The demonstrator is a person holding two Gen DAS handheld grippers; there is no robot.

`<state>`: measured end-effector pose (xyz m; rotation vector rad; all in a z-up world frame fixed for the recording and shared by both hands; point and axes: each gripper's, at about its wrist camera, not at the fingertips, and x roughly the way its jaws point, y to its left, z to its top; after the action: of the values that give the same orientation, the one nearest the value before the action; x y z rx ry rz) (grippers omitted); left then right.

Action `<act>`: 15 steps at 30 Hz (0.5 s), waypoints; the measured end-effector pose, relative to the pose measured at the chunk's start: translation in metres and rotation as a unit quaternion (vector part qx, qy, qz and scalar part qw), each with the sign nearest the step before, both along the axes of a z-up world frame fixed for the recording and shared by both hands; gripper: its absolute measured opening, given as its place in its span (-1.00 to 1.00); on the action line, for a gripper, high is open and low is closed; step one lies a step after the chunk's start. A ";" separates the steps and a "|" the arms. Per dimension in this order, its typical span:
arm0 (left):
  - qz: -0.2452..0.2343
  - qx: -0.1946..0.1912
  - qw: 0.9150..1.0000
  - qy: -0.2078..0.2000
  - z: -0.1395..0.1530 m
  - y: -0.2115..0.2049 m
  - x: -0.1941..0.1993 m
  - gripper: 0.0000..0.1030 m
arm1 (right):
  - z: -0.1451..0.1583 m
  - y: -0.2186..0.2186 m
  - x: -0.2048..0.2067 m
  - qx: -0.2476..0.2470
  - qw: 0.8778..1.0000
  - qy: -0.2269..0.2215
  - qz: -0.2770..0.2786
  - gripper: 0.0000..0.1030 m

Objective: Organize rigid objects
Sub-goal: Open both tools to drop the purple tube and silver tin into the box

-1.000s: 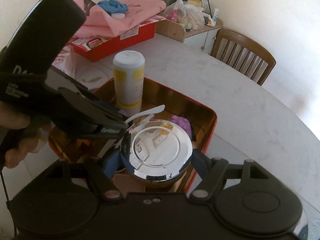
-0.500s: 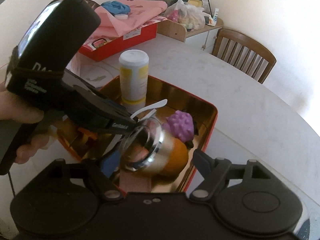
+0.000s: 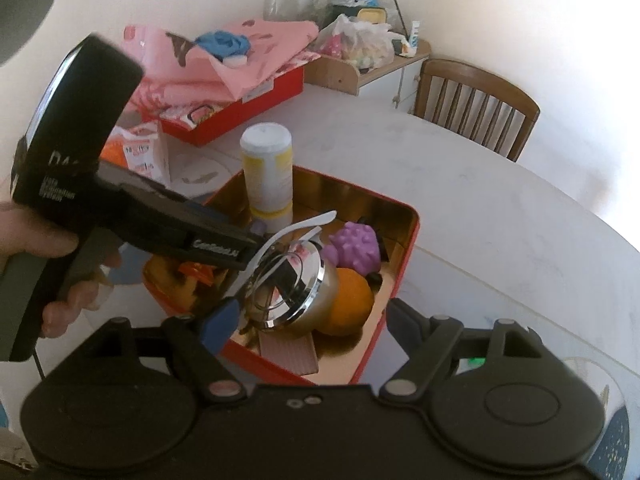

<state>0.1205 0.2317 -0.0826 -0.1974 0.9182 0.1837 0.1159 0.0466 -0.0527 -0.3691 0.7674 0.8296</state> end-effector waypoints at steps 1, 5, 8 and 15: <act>0.000 0.002 1.000 -0.003 0.003 -0.001 -0.003 -0.14 | 0.003 -0.003 0.000 0.004 1.000 0.002 -0.003 0.63; 0.004 -0.002 1.000 -0.019 0.014 -0.003 -0.014 0.02 | 0.013 -0.015 -0.004 0.020 1.000 0.007 -0.013 0.64; 0.003 -0.001 1.000 -0.030 0.023 -0.008 -0.022 0.04 | 0.019 -0.025 -0.007 0.029 0.999 0.007 -0.021 0.66; -0.008 0.005 0.999 -0.051 0.041 -0.026 -0.036 0.15 | 0.031 -0.061 -0.009 0.059 0.997 0.012 -0.048 0.78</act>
<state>0.0848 0.2062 -0.0413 -0.1890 0.8173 0.1615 0.1064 -0.0144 -0.0213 -0.2159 0.7502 0.7854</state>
